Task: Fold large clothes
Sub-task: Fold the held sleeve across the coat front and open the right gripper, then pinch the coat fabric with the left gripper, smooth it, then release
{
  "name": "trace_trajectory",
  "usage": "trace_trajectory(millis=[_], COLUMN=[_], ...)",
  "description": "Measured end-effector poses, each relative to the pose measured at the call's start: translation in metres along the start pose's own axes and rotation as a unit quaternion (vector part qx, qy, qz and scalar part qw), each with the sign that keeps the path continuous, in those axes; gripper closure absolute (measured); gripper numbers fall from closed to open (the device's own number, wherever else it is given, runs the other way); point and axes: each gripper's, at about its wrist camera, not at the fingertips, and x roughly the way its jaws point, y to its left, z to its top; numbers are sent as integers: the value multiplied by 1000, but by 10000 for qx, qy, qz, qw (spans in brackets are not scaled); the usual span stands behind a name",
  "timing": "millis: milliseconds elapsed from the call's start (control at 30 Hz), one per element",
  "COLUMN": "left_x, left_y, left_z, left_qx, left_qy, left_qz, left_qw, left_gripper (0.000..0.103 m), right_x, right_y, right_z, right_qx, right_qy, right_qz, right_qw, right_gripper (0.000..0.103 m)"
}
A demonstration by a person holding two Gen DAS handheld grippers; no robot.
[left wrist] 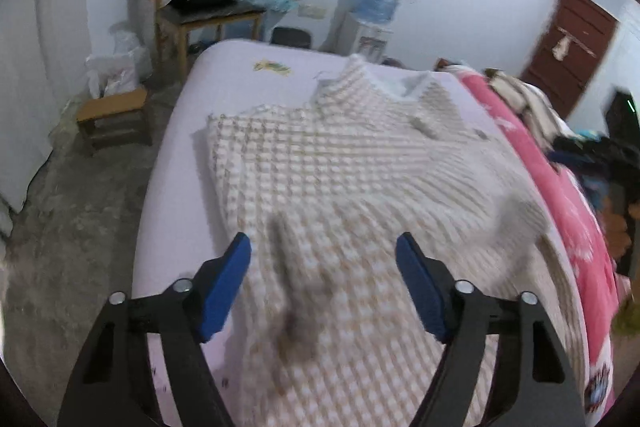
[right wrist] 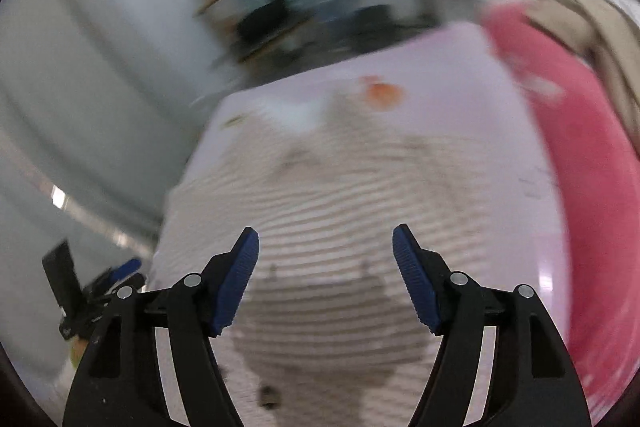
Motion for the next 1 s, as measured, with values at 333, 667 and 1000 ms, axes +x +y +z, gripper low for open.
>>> trace_trajectory(millis=[333,667,1000], left_x=[49,40,49], left_y=[17,40,52], left_z=[24,27,32], left_qx=[-590,-1281,-1823], left_qy=[776,951,1016], left_qz=[205,-35,-454], left_qw=[9950,9872,9769], left_gripper=[60,56,51], right_x=[39,65,57], right_y=[-82,-96,-99], right_z=[2,9,4], right_qx=[756,800,672], right_qy=[369,450,458], right_qz=[-205,0,-28], right_qw=[9962,9958,9967], right_gripper=[43,56,54])
